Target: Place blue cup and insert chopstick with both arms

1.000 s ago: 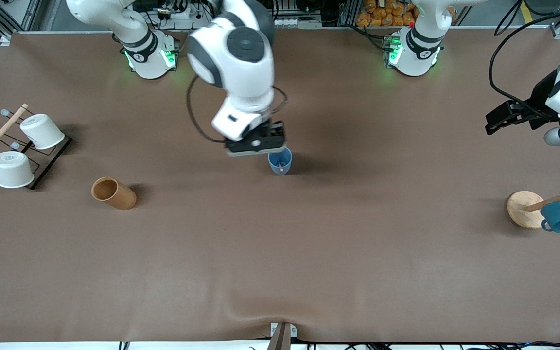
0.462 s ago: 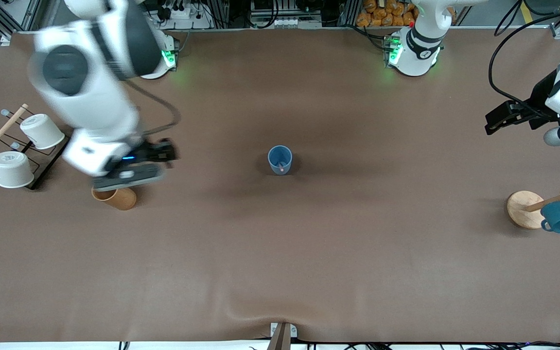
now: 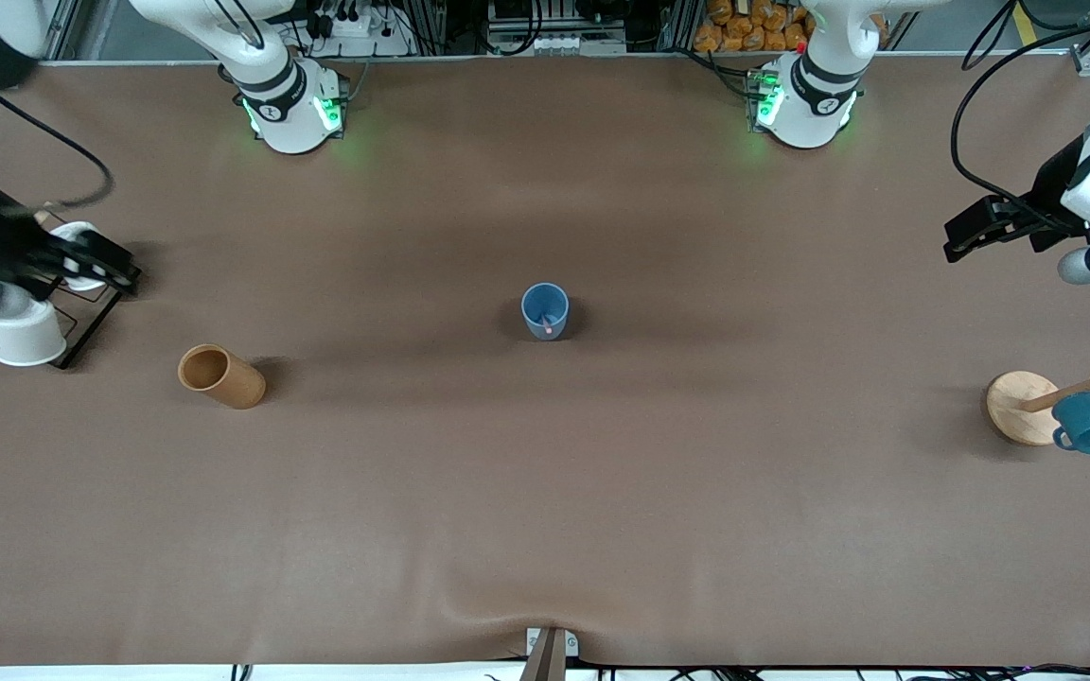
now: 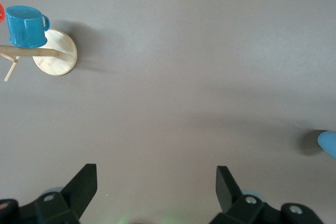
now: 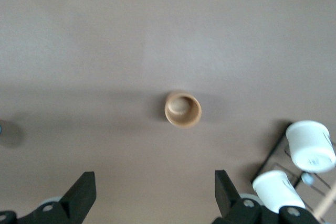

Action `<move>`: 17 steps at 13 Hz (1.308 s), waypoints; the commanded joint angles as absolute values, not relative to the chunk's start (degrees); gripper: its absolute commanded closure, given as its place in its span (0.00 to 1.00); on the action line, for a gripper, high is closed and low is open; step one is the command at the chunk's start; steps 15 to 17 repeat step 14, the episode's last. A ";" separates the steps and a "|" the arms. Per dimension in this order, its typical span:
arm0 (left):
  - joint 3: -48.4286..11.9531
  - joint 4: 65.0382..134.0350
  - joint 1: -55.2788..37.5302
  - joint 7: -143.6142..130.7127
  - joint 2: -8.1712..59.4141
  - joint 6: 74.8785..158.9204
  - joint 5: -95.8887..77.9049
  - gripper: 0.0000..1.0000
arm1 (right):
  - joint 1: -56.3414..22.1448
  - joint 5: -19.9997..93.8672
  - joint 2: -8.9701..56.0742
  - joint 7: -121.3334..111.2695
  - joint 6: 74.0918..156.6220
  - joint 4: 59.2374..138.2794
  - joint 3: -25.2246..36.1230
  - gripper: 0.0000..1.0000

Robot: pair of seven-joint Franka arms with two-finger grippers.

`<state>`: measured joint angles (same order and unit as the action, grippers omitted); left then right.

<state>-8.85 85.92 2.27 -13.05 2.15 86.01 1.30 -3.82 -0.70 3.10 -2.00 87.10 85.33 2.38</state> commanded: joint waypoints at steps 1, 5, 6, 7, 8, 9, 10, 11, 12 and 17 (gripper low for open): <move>-8.96 86.22 2.37 -13.18 1.32 86.22 1.14 0.00 | -1.23 -0.26 -0.96 -1.85 83.25 87.54 0.09 0.00; -8.96 86.13 2.37 -13.10 1.32 86.22 1.14 0.00 | -0.71 -0.35 -1.23 -0.44 78.58 85.52 -1.76 0.00; -8.96 86.13 2.37 -12.83 1.23 86.22 1.14 0.00 | -0.53 -0.35 -1.32 -0.44 78.49 85.52 -1.76 0.00; -8.96 85.87 2.37 -12.40 1.23 86.22 1.23 0.00 | 0.08 -0.26 -1.32 -0.44 78.49 85.43 -1.84 0.00; -8.88 85.78 2.46 -12.22 1.23 86.22 1.84 0.00 | 0.09 -0.26 -1.32 -0.44 78.49 85.43 -1.85 0.00; -8.96 85.69 2.46 -12.30 1.14 86.22 1.85 0.00 | 0.00 -0.26 -1.32 -0.35 78.49 85.43 -1.76 0.00; -8.96 85.52 2.37 -12.39 1.14 86.13 1.93 0.00 | -0.09 -0.35 -1.32 -0.35 78.49 85.34 -1.76 0.00; -9.05 84.65 2.37 -12.39 1.06 85.96 2.11 0.00 | -0.09 -0.35 -1.32 -0.44 78.49 85.34 -1.67 0.00; -9.05 84.20 2.37 -12.39 1.14 85.70 2.11 0.00 | -0.09 -0.35 -1.32 -0.44 78.57 85.25 -1.67 0.00; -9.23 84.20 2.11 -12.39 1.05 85.69 2.20 0.00 | -0.09 -0.35 -1.32 -0.35 78.75 85.08 -1.67 0.00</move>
